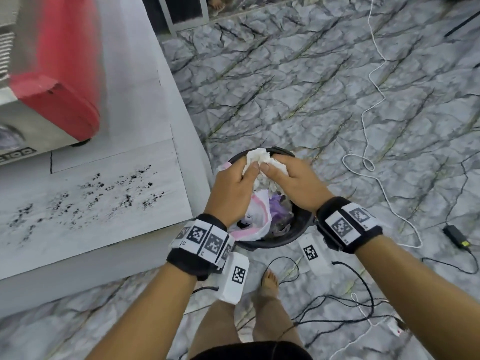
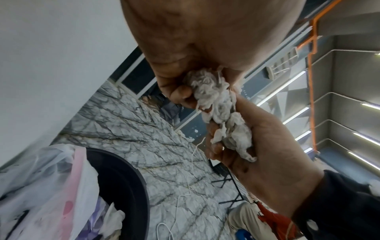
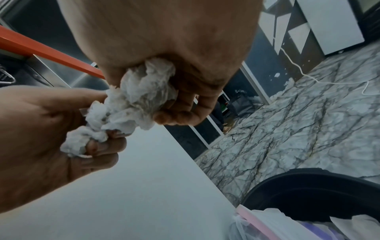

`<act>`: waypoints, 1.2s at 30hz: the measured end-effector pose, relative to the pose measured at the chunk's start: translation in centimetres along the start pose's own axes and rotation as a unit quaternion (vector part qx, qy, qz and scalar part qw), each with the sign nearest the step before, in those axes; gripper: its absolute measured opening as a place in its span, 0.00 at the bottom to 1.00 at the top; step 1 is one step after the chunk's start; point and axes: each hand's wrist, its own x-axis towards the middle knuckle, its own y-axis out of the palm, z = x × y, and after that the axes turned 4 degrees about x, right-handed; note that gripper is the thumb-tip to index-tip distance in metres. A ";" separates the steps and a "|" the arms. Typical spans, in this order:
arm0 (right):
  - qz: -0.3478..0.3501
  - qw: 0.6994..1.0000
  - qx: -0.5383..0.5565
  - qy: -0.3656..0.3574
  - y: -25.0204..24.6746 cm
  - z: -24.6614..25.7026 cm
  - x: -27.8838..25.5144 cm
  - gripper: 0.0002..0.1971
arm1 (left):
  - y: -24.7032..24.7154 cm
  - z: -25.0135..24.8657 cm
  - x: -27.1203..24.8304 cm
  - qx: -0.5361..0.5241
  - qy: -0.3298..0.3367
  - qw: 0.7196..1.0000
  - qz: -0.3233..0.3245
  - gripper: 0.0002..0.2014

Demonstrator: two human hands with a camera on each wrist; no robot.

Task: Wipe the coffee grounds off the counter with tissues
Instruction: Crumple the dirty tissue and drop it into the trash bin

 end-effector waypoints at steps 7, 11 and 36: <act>0.043 0.996 0.042 0.071 0.3 -4.7 2.6 0.19 | 2.9 2.9 3.0 -0.012 -0.074 0.997 -0.033 0.12; 0.073 0.990 0.045 0.110 1.8 -7.9 3.7 0.14 | 4.6 6.5 4.7 -0.005 -0.125 0.991 -0.056 0.16; 0.283 0.892 -0.075 0.344 11.5 -28.2 4.5 0.30 | 12.6 26.1 7.3 0.018 -0.379 0.925 -0.005 0.20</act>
